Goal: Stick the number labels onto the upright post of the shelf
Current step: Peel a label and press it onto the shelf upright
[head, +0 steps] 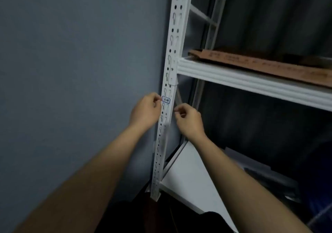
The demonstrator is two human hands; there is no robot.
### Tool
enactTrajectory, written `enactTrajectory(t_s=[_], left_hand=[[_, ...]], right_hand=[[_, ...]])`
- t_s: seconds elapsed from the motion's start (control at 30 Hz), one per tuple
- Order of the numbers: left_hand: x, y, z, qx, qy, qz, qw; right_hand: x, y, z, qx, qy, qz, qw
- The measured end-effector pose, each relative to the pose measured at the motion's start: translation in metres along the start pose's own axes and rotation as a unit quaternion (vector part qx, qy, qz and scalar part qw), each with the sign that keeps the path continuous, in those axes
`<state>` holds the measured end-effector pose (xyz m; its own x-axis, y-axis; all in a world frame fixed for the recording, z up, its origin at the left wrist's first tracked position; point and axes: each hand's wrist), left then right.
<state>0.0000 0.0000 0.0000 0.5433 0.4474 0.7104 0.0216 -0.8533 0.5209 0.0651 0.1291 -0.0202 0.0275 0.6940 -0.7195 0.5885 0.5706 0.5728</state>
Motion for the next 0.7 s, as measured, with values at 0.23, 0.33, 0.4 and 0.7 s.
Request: enactTrajectory(t_s=[0.23, 0.33, 0.4, 0.7], left_hand=[[-0.056, -0.061, -0.057, 0.053, 0.055, 0.107, 0.991], [-0.08, -0.08, -0.081, 0.064, 0.054, 0.135, 0.987], [-0.09, -0.091, -0.092, 0.052, 0.039, 0.163, 0.984], [-0.084, -0.105, -0.092, -0.035, 0.095, 0.355, 0.929]], right_hand=[[0.044, -0.078, -0.073, 0.054, 0.0, -0.113, 0.992], [0.052, -0.103, -0.095, 0.083, 0.012, -0.194, 0.977], [0.057, -0.109, -0.099, 0.108, 0.023, -0.234, 0.966], [0.063, -0.095, -0.104, 0.069, 0.06, -0.263, 0.961]])
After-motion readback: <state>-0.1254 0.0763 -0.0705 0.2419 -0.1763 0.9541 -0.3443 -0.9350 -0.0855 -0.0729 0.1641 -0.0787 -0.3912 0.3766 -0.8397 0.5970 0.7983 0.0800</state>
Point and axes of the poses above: each hand's wrist, its own z-axis away from the middle knuckle, its own y-axis out of the back of the hand, x = y × z, and after that the axes turned 1 degree about z, right-handed
